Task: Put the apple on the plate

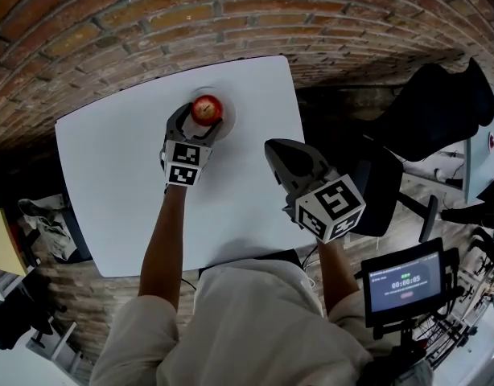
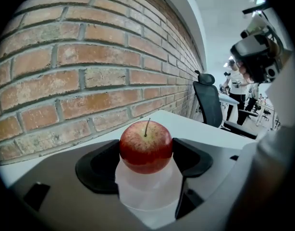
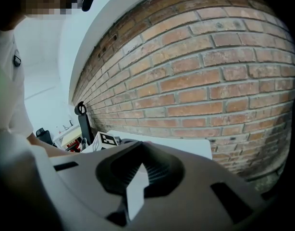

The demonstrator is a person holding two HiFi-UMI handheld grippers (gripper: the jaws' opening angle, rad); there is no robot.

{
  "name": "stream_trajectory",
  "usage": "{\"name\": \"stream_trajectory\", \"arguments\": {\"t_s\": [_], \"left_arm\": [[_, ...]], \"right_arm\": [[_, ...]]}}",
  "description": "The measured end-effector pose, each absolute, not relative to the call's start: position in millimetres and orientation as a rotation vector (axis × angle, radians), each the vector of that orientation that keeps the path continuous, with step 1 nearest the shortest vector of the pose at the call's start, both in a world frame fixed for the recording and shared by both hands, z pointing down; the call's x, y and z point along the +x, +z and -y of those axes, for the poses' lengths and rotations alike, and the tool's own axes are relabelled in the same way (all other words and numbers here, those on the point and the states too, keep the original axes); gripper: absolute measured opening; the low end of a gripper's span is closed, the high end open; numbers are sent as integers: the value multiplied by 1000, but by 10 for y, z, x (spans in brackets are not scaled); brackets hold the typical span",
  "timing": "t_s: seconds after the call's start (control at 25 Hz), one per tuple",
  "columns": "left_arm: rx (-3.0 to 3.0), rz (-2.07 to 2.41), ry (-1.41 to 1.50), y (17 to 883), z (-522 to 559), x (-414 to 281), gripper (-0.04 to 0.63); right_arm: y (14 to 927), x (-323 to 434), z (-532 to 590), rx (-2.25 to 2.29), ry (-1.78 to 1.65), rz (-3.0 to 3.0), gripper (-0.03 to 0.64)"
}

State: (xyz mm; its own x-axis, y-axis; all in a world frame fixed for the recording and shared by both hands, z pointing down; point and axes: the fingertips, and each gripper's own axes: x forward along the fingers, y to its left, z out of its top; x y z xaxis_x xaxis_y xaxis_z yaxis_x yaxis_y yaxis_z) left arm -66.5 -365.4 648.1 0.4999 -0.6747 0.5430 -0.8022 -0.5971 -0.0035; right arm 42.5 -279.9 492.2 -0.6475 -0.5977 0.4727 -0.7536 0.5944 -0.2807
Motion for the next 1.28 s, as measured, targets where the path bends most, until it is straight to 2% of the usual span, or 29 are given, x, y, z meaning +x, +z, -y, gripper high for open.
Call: {"name": "stream_trajectory", "arguments": {"t_s": [1.28], "left_arm": [[2510, 1275, 696, 6486, 3557, -640, 354]], "right_arm": [[4979, 443, 2655, 1088, 699, 2481, 3]]}}
